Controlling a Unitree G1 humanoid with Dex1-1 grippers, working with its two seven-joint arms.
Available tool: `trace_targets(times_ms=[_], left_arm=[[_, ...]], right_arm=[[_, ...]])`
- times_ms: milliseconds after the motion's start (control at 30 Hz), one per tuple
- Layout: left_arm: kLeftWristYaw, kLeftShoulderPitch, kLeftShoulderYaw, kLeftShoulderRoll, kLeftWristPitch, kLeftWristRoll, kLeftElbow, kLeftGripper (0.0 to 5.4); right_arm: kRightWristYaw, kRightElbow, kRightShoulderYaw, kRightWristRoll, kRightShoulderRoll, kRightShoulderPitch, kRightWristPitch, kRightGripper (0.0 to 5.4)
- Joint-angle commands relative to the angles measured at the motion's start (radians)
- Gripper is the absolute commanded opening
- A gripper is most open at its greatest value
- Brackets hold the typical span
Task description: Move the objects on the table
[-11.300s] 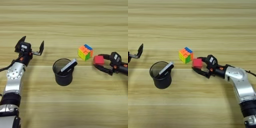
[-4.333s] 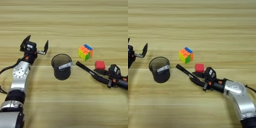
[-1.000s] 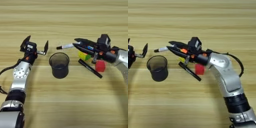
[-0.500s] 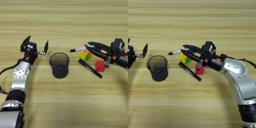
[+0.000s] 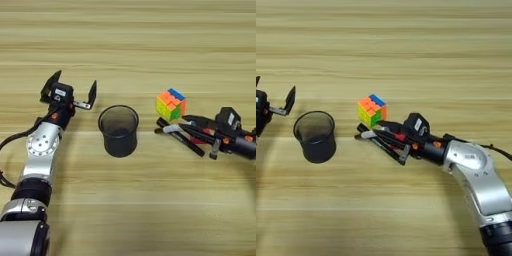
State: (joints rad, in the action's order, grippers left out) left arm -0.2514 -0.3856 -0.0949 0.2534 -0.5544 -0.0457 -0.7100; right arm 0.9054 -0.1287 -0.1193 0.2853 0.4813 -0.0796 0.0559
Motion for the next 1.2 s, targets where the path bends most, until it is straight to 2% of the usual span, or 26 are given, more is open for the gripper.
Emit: trace_targets(times_ms=[33,333,533,900,967,1200], left_arm=[[0.003,-0.014,0.003,0.008,-0.004,0.012,-0.005,5.40],[0.008,-0.015,0.005,0.008,-0.006,0.017,-0.007,5.40],[0.010,-0.019,0.007,0.006,-0.008,0.019,-0.011,5.40],[0.011,-0.020,0.008,0.006,-0.009,0.020,-0.014,5.40],[0.011,-0.020,0.008,0.006,-0.009,0.020,-0.014,5.40],[0.011,-0.023,0.009,0.006,-0.008,0.021,-0.016,5.40]], right_arm=[[0.024,0.056,-0.040,-0.046,0.018,0.005,-0.012,0.74],[0.075,0.095,-0.079,-0.096,0.066,0.042,-0.044,0.74],[0.102,0.089,-0.081,-0.095,0.098,0.069,-0.047,0.74],[0.092,0.115,-0.083,-0.111,0.103,0.064,-0.065,0.74],[0.087,0.111,-0.077,-0.106,0.100,0.059,-0.065,1.12],[0.096,0.094,-0.056,-0.079,0.095,0.055,-0.074,1.83]])
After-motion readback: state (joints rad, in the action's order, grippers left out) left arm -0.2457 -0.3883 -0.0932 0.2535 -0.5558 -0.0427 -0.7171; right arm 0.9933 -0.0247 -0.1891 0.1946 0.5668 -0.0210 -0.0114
